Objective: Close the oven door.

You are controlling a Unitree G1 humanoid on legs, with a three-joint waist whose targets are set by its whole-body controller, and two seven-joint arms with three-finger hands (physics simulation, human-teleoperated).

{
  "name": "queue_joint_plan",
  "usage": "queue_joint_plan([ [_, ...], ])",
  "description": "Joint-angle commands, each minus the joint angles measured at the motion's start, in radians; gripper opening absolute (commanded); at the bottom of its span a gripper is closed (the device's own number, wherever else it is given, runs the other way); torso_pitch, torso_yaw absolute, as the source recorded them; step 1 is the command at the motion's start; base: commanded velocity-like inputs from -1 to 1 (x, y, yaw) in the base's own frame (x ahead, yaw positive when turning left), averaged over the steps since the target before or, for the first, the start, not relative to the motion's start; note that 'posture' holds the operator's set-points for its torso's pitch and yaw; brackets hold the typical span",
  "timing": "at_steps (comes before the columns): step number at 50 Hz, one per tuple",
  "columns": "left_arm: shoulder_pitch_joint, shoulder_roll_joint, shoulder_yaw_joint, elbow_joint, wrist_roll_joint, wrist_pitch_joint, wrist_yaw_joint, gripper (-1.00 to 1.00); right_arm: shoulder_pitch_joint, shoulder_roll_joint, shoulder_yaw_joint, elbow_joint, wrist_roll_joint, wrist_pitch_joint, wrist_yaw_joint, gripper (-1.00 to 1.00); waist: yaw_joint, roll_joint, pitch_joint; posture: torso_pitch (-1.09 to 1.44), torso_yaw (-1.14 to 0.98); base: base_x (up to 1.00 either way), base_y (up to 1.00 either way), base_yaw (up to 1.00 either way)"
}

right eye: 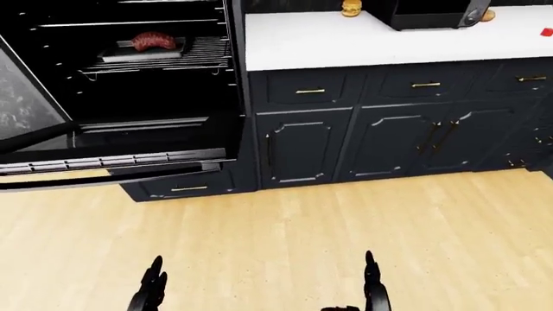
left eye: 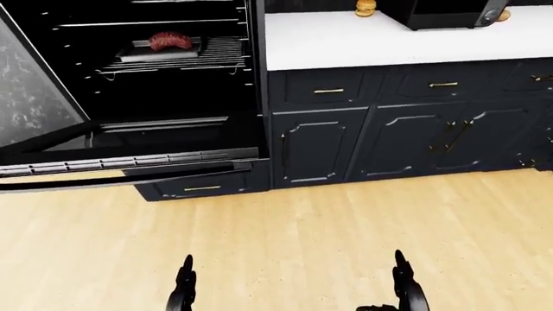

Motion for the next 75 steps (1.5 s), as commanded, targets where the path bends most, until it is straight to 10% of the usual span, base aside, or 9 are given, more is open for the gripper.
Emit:
queue_joint_plan([
  [1,-0.011,0.020,0.011,-0.023,-0.015,-0.031,0.007,1.00,-0.015,-0.001,0.003,-0.023,-0.003,-0.030,0.000,1.00,0.005,0.004,-0.005,0.00,0.00,0.00,0.31,0.00],
  [8,-0.010,0.020,0.011,-0.021,-0.016,-0.030,0.005,1.00,-0.013,0.000,0.004,-0.023,-0.004,-0.030,0.001,1.00,0.018,0.176,-0.023,0.00,0.00,0.00,0.32,0.00],
  [24,-0.010,0.019,0.011,-0.022,-0.018,-0.030,0.000,1.00,-0.002,0.009,0.014,-0.030,-0.005,-0.040,-0.009,1.00,0.010,-0.052,-0.008,0.00,0.00,0.00,0.32,0.00],
  [33,-0.010,0.018,0.009,-0.022,-0.017,-0.030,0.001,1.00,-0.013,-0.003,0.007,-0.023,0.003,-0.027,0.008,1.00,0.005,0.028,0.002,0.00,0.00,0.00,0.32,0.00],
  [38,-0.010,0.019,0.010,-0.022,-0.018,-0.029,0.000,1.00,-0.015,-0.004,0.005,-0.022,0.002,-0.027,0.010,1.00,0.017,0.173,-0.022,0.00,0.00,0.00,0.32,0.00],
  [53,-0.009,0.019,0.012,-0.021,-0.020,-0.030,-0.002,1.00,-0.011,-0.001,0.004,-0.022,-0.003,-0.030,0.006,1.00,0.012,-0.039,-0.002,0.00,0.00,0.00,0.32,0.00],
  [62,-0.012,0.018,0.010,-0.023,-0.020,-0.028,-0.001,1.00,-0.014,0.000,0.004,-0.023,-0.002,-0.028,0.007,1.00,0.007,0.022,0.000,0.00,0.00,0.00,0.32,0.00],
  [67,-0.011,0.018,0.009,-0.023,-0.020,-0.028,-0.002,1.00,-0.014,-0.001,0.004,-0.023,-0.002,-0.028,0.007,1.00,0.012,0.149,-0.017,0.00,0.00,0.00,0.32,0.00],
  [75,-0.010,0.019,0.010,-0.023,-0.018,-0.026,-0.003,1.00,-0.011,0.003,0.007,-0.022,-0.007,-0.031,0.007,1.00,0.017,0.067,0.003,0.00,0.00,0.00,0.32,0.00],
])
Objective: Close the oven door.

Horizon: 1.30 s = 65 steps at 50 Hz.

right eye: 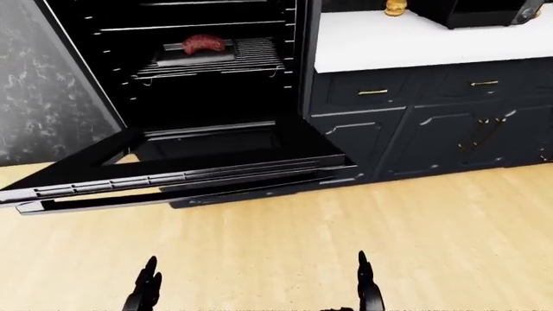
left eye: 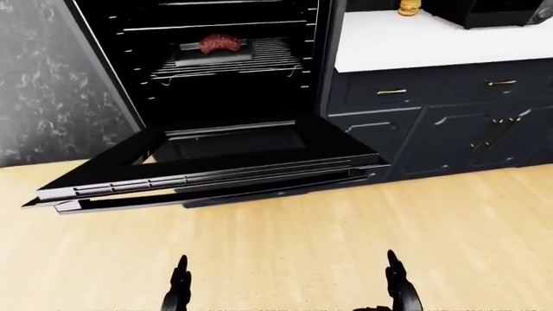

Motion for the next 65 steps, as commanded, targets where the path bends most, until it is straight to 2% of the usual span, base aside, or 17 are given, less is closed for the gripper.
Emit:
queue_joint_plan([
  [1,-0.013,0.004,0.001,-0.020,0.002,-0.026,-0.004,1.00,-0.011,-0.015,-0.007,-0.022,0.010,-0.032,-0.008,1.00,-0.003,-0.004,-0.009,0.00,0.00,0.00,0.32,0.00],
  [8,-0.014,0.002,0.000,-0.019,0.004,-0.025,-0.005,1.00,-0.002,-0.007,0.001,-0.029,0.009,-0.038,-0.022,1.00,-0.005,-0.101,-0.016,0.00,0.00,0.00,0.32,0.00],
  [10,-0.015,0.002,-0.002,-0.019,0.007,-0.023,-0.001,1.00,0.000,-0.005,0.005,-0.030,0.011,-0.039,-0.023,1.00,-0.015,-0.070,-0.015,0.00,0.00,0.00,0.31,0.00],
  [13,-0.015,0.001,-0.002,-0.019,0.006,-0.025,-0.003,1.00,-0.006,-0.011,0.002,-0.028,0.017,-0.032,-0.013,1.00,-0.016,-0.076,-0.022,0.00,0.00,0.00,0.32,0.00],
  [17,-0.017,0.002,-0.001,-0.021,0.004,-0.022,-0.004,1.00,-0.010,-0.018,-0.003,-0.023,0.019,-0.028,-0.004,1.00,-0.012,-0.042,-0.012,0.00,0.00,0.00,0.32,0.00],
  [20,-0.016,0.001,-0.002,-0.020,0.004,-0.024,-0.005,1.00,-0.011,-0.018,-0.005,-0.022,0.017,-0.029,-0.003,1.00,-0.012,0.011,-0.012,0.00,0.00,0.00,0.32,0.00],
  [22,-0.016,0.003,0.000,-0.019,0.002,-0.024,-0.006,1.00,-0.012,-0.019,-0.006,-0.022,0.016,-0.028,-0.003,1.00,-0.008,0.081,-0.028,0.00,0.00,0.00,0.32,0.00],
  [34,-0.017,0.002,0.000,-0.020,0.003,-0.024,-0.006,1.00,-0.012,-0.016,-0.008,-0.022,0.013,-0.029,-0.003,1.00,-0.003,-0.036,-0.009,0.00,0.00,0.00,0.32,0.00],
  [38,-0.018,0.001,-0.001,-0.020,0.003,-0.023,-0.005,1.00,-0.012,-0.016,-0.008,-0.023,0.013,-0.028,-0.003,1.00,-0.008,-0.113,-0.021,0.00,0.00,0.00,0.31,0.00],
  [39,-0.018,0.001,-0.001,-0.020,0.003,-0.023,-0.005,1.00,-0.013,-0.016,-0.008,-0.023,0.013,-0.028,-0.003,1.00,-0.017,-0.073,-0.014,0.00,0.00,0.00,0.31,0.00],
  [43,-0.017,0.002,0.000,-0.019,0.002,-0.023,-0.007,1.00,-0.011,-0.016,-0.008,-0.022,0.013,-0.030,-0.002,1.00,-0.018,-0.076,-0.024,0.00,0.00,0.00,0.32,0.00],
  [47,-0.018,0.001,-0.001,-0.020,0.002,-0.023,-0.006,1.00,-0.010,-0.015,-0.007,-0.022,0.012,-0.031,-0.002,1.00,-0.013,-0.035,-0.011,0.00,0.00,0.00,0.32,0.00],
  [50,-0.016,0.002,-0.001,-0.020,0.002,-0.023,-0.007,1.00,-0.010,-0.015,-0.006,-0.022,0.012,-0.031,-0.003,1.00,-0.012,0.027,-0.013,0.00,0.00,0.00,0.31,0.00],
  [52,-0.016,0.002,-0.001,-0.020,0.002,-0.024,-0.008,1.00,-0.010,-0.015,-0.006,-0.022,0.012,-0.030,-0.003,1.00,-0.002,0.111,-0.035,0.00,0.00,0.00,0.31,0.00],
  [53,-0.015,0.001,-0.002,-0.020,0.002,-0.025,-0.007,1.00,-0.009,-0.015,-0.006,-0.022,0.011,-0.030,-0.004,1.00,0.003,0.042,-0.020,0.00,0.00,0.00,0.32,0.00],
  [55,-0.015,0.001,-0.001,-0.020,0.002,-0.025,-0.007,1.00,-0.010,-0.015,-0.006,-0.023,0.012,-0.030,-0.002,1.00,0.009,0.049,-0.017,0.00,0.00,0.00,0.32,0.00],
  [65,-0.016,0.002,0.000,-0.020,-0.001,-0.025,-0.011,1.00,-0.009,-0.016,-0.006,-0.023,0.013,-0.031,0.000,1.00,-0.002,-0.053,-0.009,0.00,0.00,0.00,0.31,0.00],
])
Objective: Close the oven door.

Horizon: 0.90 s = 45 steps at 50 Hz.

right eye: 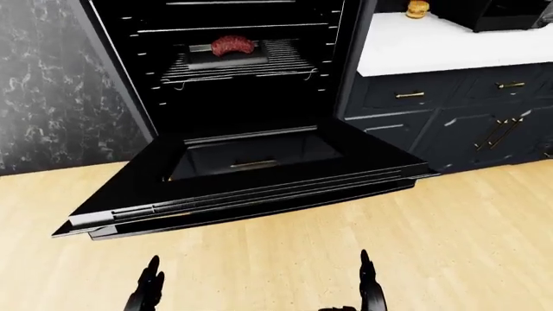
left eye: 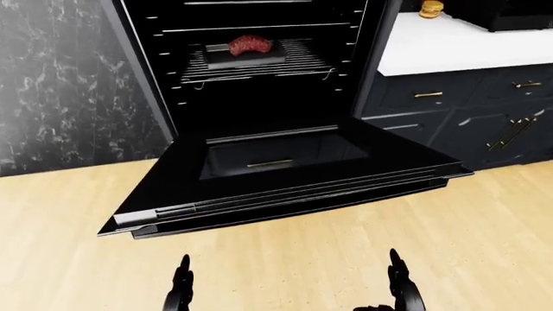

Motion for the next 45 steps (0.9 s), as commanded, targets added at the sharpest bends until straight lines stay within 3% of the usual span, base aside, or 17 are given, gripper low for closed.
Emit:
queue_joint_plan([
  [1,-0.013,0.006,0.002,-0.021,-0.004,-0.027,0.001,1.00,-0.011,-0.010,-0.002,-0.016,0.003,-0.022,0.000,1.00,-0.001,-0.004,-0.011,0.00,0.00,0.00,0.31,0.00],
  [3,-0.014,0.006,0.002,-0.021,-0.004,-0.026,0.001,1.00,-0.012,-0.010,-0.002,-0.017,0.003,-0.021,-0.001,1.00,-0.006,-0.055,-0.025,0.00,0.00,0.00,0.32,0.00],
  [4,-0.015,0.005,0.002,-0.021,-0.003,-0.025,0.002,1.00,-0.013,-0.010,-0.002,-0.017,0.002,-0.020,-0.001,1.00,-0.015,-0.003,-0.013,0.00,0.00,0.00,0.32,0.00],
  [6,-0.015,0.006,0.002,-0.021,-0.003,-0.025,0.001,1.00,-0.013,-0.010,-0.001,-0.017,0.002,-0.020,-0.001,1.00,-0.016,-0.017,-0.021,0.00,0.00,0.00,0.32,0.00],
  [10,-0.015,0.005,0.002,-0.021,-0.003,-0.025,0.002,1.00,-0.014,-0.010,-0.002,-0.017,0.002,-0.019,0.000,1.00,-0.013,0.006,-0.018,0.00,0.00,0.00,0.32,0.00],
  [14,-0.013,0.006,0.003,-0.021,-0.005,-0.026,0.000,1.00,-0.014,-0.010,-0.002,-0.016,0.002,-0.019,0.000,1.00,-0.011,0.069,-0.011,0.00,0.00,0.00,0.32,0.00],
  [17,-0.014,0.005,0.002,-0.021,-0.005,-0.026,0.001,1.00,-0.013,-0.010,-0.002,-0.016,0.001,-0.019,0.001,1.00,-0.001,0.165,-0.026,0.00,0.00,0.00,0.32,0.00],
  [18,-0.014,0.006,0.002,-0.021,-0.005,-0.026,0.001,1.00,-0.013,-0.010,-0.002,-0.016,0.001,-0.019,0.001,1.00,0.002,0.110,-0.020,0.00,0.00,0.00,0.31,0.00],
  [19,-0.013,0.006,0.002,-0.021,-0.004,-0.026,0.001,1.00,-0.013,-0.010,-0.002,-0.016,0.001,-0.019,0.000,1.00,-0.001,0.119,-0.020,0.00,0.00,0.00,0.32,0.00],
  [29,-0.013,0.006,0.003,-0.020,-0.004,-0.026,0.000,1.00,-0.012,-0.009,-0.001,-0.016,0.000,-0.019,0.000,1.00,-0.001,0.026,-0.011,0.00,0.00,0.00,0.32,0.00],
  [31,-0.013,0.007,0.003,-0.020,-0.004,-0.026,0.000,1.00,-0.012,-0.010,-0.002,-0.016,0.000,-0.019,0.001,1.00,-0.002,-0.001,-0.011,0.00,0.00,0.00,0.32,0.00],
  [33,-0.013,0.007,0.003,-0.020,-0.005,-0.027,-0.001,1.00,-0.013,-0.010,-0.002,-0.017,0.001,-0.019,0.001,1.00,-0.006,-0.049,-0.023,0.00,0.00,0.00,0.31,0.00],
  [34,-0.013,0.006,0.003,-0.020,-0.005,-0.027,-0.001,1.00,-0.013,-0.010,-0.002,-0.016,0.001,-0.019,0.001,1.00,-0.016,-0.007,-0.015,0.00,0.00,0.00,0.31,0.00],
  [36,-0.013,0.007,0.003,-0.020,-0.005,-0.027,-0.001,1.00,-0.012,-0.010,-0.002,-0.016,0.001,-0.019,0.001,1.00,-0.015,-0.016,-0.018,0.00,0.00,0.00,0.32,0.00],
  [39,-0.013,0.006,0.003,-0.021,-0.005,-0.026,0.000,1.00,-0.013,-0.010,-0.002,-0.016,0.000,-0.018,0.001,1.00,-0.014,-0.004,-0.022,0.00,0.00,0.00,0.32,0.00],
  [42,-0.014,0.006,0.003,-0.021,-0.006,-0.026,-0.001,1.00,-0.014,-0.010,-0.003,-0.017,0.002,-0.019,0.004,1.00,-0.011,0.030,-0.012,0.00,0.00,0.00,0.32,0.00],
  [45,-0.015,0.006,0.003,-0.022,-0.006,-0.026,0.000,1.00,-0.014,-0.010,-0.003,-0.017,0.002,-0.019,0.003,1.00,-0.011,0.090,-0.014,0.00,0.00,0.00,0.32,0.00],
])
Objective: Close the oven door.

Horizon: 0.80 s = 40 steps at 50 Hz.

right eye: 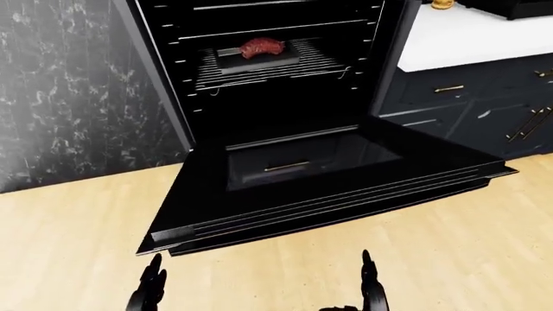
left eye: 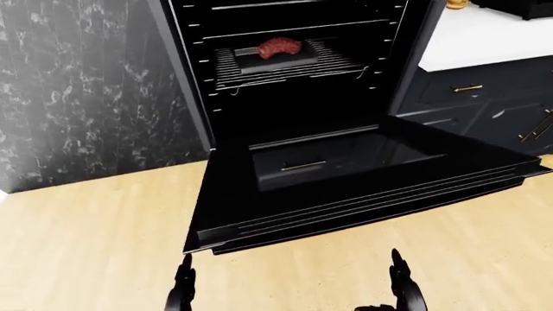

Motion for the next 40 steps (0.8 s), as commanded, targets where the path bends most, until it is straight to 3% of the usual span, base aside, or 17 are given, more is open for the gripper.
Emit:
queue_joint_plan([
  [1,-0.008,0.013,0.005,-0.015,-0.007,-0.022,0.004,1.00,-0.012,-0.002,0.000,-0.018,0.001,-0.025,0.003,1.00,0.003,0.022,-0.018,0.00,0.00,0.00,0.31,0.00],
  [2,-0.008,0.013,0.004,-0.015,-0.006,-0.022,0.004,1.00,-0.011,-0.002,0.000,-0.018,0.001,-0.025,0.003,1.00,0.011,0.069,-0.032,0.00,0.00,0.00,0.32,0.00],
  [3,-0.008,0.013,0.005,-0.015,-0.007,-0.022,0.003,1.00,-0.012,-0.002,0.000,-0.018,0.001,-0.025,0.003,1.00,0.016,0.004,-0.019,0.00,0.00,0.00,0.31,0.00],
  [4,-0.009,0.014,0.005,-0.015,-0.007,-0.021,0.003,1.00,-0.012,-0.001,0.000,-0.018,0.001,-0.025,0.003,1.00,0.016,0.017,-0.016,0.00,0.00,0.00,0.32,0.00],
  [5,-0.009,0.014,0.005,-0.016,-0.008,-0.021,0.003,1.00,-0.012,-0.001,0.000,-0.018,0.001,-0.025,0.003,1.00,0.023,0.010,-0.014,0.00,0.00,0.00,0.31,0.00],
  [13,-0.007,0.014,0.005,-0.015,-0.008,-0.022,0.002,1.00,-0.011,-0.001,0.001,-0.018,0.000,-0.026,0.002,1.00,0.012,-0.068,-0.005,0.00,0.00,0.00,0.32,0.00],
  [16,-0.006,0.014,0.006,-0.014,-0.009,-0.022,0.000,1.00,-0.010,-0.001,0.001,-0.018,0.000,-0.026,0.002,1.00,0.011,-0.110,-0.005,0.00,0.00,0.00,0.32,0.00],
  [18,-0.007,0.014,0.006,-0.014,-0.009,-0.022,0.001,1.00,-0.011,-0.001,0.001,-0.018,0.000,-0.026,0.002,1.00,0.005,-0.163,-0.022,0.00,0.00,0.00,0.32,0.00],
  [19,-0.007,0.014,0.006,-0.015,-0.009,-0.022,0.001,1.00,-0.010,-0.001,0.001,-0.018,-0.001,-0.026,0.002,1.00,-0.006,-0.105,-0.007,0.00,0.00,0.00,0.32,0.00],
  [20,-0.007,0.014,0.006,-0.014,-0.009,-0.022,0.001,1.00,-0.010,-0.001,0.001,-0.018,0.000,-0.027,0.003,1.00,0.000,-0.123,-0.013,0.00,0.00,0.00,0.32,0.00],
  [23,-0.007,0.015,0.006,-0.014,-0.009,-0.022,0.000,1.00,-0.010,-0.002,0.001,-0.018,-0.001,-0.027,0.002,1.00,-0.003,-0.116,-0.021,0.00,0.00,0.00,0.32,0.00],
  [27,-0.007,0.015,0.007,-0.014,-0.009,-0.022,0.000,1.00,-0.009,-0.002,0.000,-0.017,0.000,-0.027,0.004,1.00,0.001,-0.069,-0.007,0.00,0.00,0.00,0.32,0.00],
  [29,-0.007,0.014,0.006,-0.015,-0.009,-0.021,0.001,1.00,-0.010,-0.002,0.001,-0.018,0.000,-0.026,0.004,1.00,0.001,-0.030,-0.007,0.00,0.00,0.00,0.32,0.00],
  [31,-0.007,0.014,0.006,-0.015,-0.009,-0.021,0.001,1.00,-0.011,-0.002,0.000,-0.018,0.000,-0.025,0.004,1.00,0.005,0.042,-0.024,0.00,0.00,0.00,0.32,0.00],
  [32,-0.008,0.014,0.006,-0.015,-0.009,-0.021,0.001,1.00,-0.011,-0.002,0.000,-0.018,0.000,-0.026,0.004,1.00,0.007,0.039,-0.030,0.00,0.00,0.00,0.32,0.00],
  [34,-0.008,0.014,0.006,-0.016,-0.009,-0.021,0.001,1.00,-0.011,-0.002,0.001,-0.018,0.000,-0.026,0.003,1.00,0.013,0.013,-0.010,0.00,0.00,0.00,0.32,0.00],
  [40,-0.009,0.014,0.005,-0.017,-0.010,-0.020,0.000,1.00,-0.013,-0.002,0.001,-0.019,0.001,-0.025,0.003,1.00,0.012,-0.043,-0.006,0.00,0.00,0.00,0.32,0.00],
])
